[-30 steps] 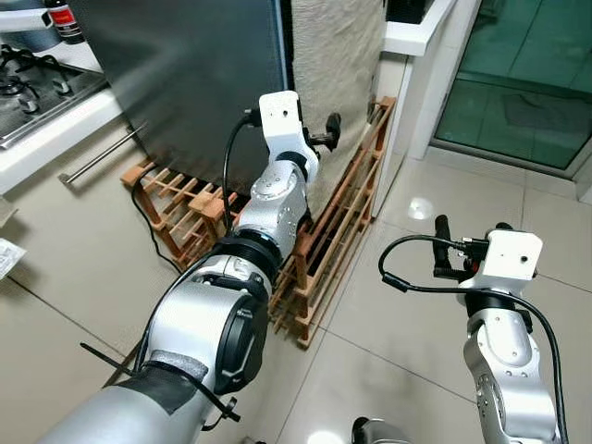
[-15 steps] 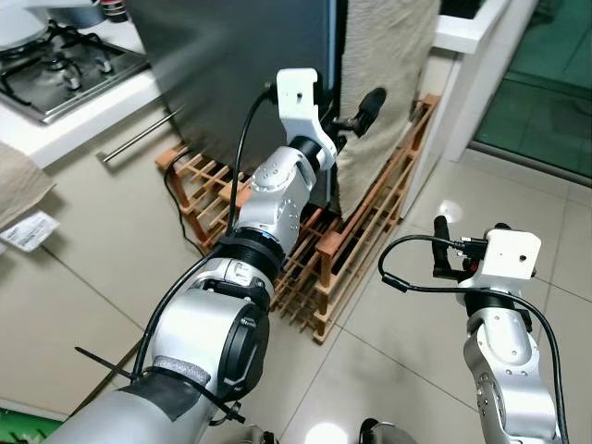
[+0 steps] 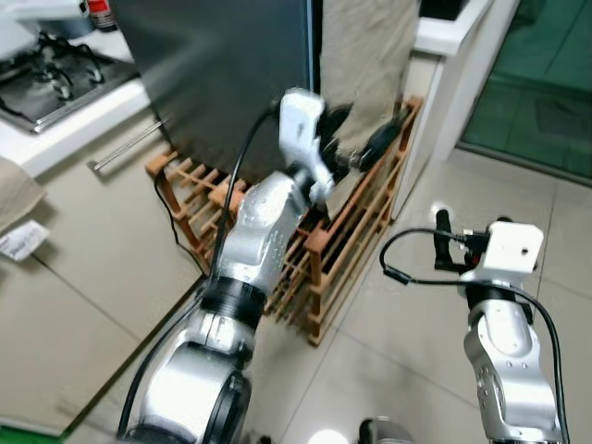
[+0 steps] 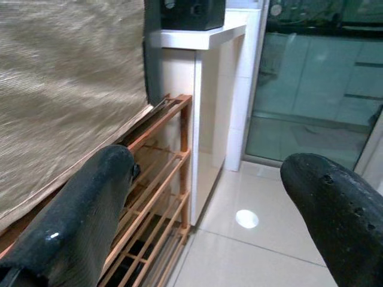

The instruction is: Restocking fridge

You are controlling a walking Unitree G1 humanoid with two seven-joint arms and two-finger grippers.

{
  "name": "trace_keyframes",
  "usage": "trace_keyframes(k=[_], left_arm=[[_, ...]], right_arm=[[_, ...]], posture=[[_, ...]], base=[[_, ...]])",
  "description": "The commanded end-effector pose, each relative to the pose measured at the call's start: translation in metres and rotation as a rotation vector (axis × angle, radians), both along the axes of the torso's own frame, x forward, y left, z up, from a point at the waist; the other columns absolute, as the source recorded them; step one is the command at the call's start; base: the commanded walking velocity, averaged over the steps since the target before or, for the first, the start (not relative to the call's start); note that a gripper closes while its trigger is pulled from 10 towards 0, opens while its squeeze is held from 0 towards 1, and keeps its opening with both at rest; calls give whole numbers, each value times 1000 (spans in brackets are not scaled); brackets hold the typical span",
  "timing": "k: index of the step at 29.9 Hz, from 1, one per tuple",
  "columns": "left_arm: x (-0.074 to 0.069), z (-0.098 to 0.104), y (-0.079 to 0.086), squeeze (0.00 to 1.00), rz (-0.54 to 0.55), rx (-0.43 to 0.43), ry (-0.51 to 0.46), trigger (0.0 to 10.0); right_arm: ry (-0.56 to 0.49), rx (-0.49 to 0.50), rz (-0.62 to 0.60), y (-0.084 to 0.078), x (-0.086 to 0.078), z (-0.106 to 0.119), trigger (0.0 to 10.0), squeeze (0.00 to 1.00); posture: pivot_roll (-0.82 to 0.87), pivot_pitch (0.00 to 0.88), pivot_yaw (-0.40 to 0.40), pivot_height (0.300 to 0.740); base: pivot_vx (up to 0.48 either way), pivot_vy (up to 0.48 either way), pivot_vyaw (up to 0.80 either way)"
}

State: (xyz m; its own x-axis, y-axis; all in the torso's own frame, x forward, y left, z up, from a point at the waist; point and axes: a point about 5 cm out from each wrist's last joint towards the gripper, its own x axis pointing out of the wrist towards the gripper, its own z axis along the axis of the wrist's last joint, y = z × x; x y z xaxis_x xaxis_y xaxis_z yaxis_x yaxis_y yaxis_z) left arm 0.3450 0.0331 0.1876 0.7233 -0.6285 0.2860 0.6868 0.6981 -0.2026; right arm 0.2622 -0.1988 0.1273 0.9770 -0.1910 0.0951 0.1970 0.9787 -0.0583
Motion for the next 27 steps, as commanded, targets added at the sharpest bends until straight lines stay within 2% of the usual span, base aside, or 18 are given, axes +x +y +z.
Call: trace_keyframes(k=[1, 4, 5, 6, 8, 10, 11, 12, 13, 15, 19, 20, 21, 23, 24, 25, 26, 27], left_arm=[[0, 8, 16, 0, 107, -9, -18, 10000], [-2, -6, 54, 0, 288, 39, 4, 10000], [-11, -14, 83, 0, 412, 92, 11, 10000], [-11, -14, 83, 0, 412, 92, 11, 10000], [-25, -20, 104, 0, 486, 140, 14, 10000], [-45, -14, 116, 0, 515, 170, -103, 10000], [-55, -10, 115, 0, 510, 227, -198, 10000], [-55, -10, 115, 0, 510, 227, -198, 10000], [-66, -14, 113, 0, 519, 256, -214, 10000], [-68, -20, 114, 0, 561, 282, -204, 10000], [-66, -15, 119, 0, 638, 243, -266, 10000], [-64, -8, 111, 0, 633, 255, -326, 10000], [-65, -6, 107, 0, 625, 262, -338, 10000], [-64, -4, 105, 0, 619, 243, -327, 10000], [-56, -9, 106, 0, 624, 170, -184, 10000], [-56, -9, 106, 0, 624, 170, -184, 10000], [-49, -8, 105, 0, 615, 106, -97, 10000], [-47, -2, 103, 0, 602, 90, -108, 10000]], right_arm=[[-31, -1, -7, 1, 2, 5, 10000, 247], [-67, -4, -25, -1, 2, 11, 10000, 251], [-102, -10, -44, -1, -1, 18, 10000, 255], [-102, -10, -44, -1, -1, 18, 10000, 255], [-155, -41, -44, 0, -7, 27, 10000, 255], [-241, -135, -46, 2, -17, 38, 10000, 259], [-257, -140, -39, 3, -21, 39, 10000, 192], [-257, -140, -39, 3, -21, 39, 10000, 192], [-241, -109, -38, 2, -27, 33, 10000, 0], [-217, -83, -59, -2, -31, 26, 10000, 0], [-170, -39, -117, -14, -32, 13, 10000, 0], [-152, -9, -157, -20, -28, 10, 10000, 0], [-161, -17, -148, -18, -26, 12, 10000, 0], [-177, -29, -131, -16, -25, 16, 10000, 0], [-209, -55, -110, -11, -21, 24, 10000, 0], [-209, -55, -110, -11, -21, 24, 10000, 0], [-245, -64, -108, -11, -17, 34, 10000, 0], [-275, -75, -97, -10, -15, 40, 10000, 0]], posture=[[-161, 37, 93, 740], [-147, 31, 86, 740], [-133, 25, 78, 740], [-133, 25, 78, 740], [-120, 19, 71, 740], [-111, 14, 67, 740], [-104, 11, 60, 740], [-104, 11, 60, 740], [-93, 10, 48, 740], [-98, 8, 39, 740], [-94, 3, 26, 740], [-92, 0, 13, 740], [-93, 0, 14, 740], [-94, 0, 16, 740], [-94, 0, 20, 740], [-94, 0, 20, 740], [-98, 0, 36, 740], [-102, 0, 48, 740]], base=[[0, 0, 0], [0, 0, 0], [0, 0, 0], [0, 0, 0], [0, 0, 0], [0, 0, 0], [0, 0, 0], [0, 0, 0], [0, 0, 0], [0, 0, 0], [0, 0, 0], [0, 0, 0], [0, 0, 0], [0, 0, 0], [0, 0, 0], [0, 0, 0], [0, 0, 0], [0, 0, 0]])
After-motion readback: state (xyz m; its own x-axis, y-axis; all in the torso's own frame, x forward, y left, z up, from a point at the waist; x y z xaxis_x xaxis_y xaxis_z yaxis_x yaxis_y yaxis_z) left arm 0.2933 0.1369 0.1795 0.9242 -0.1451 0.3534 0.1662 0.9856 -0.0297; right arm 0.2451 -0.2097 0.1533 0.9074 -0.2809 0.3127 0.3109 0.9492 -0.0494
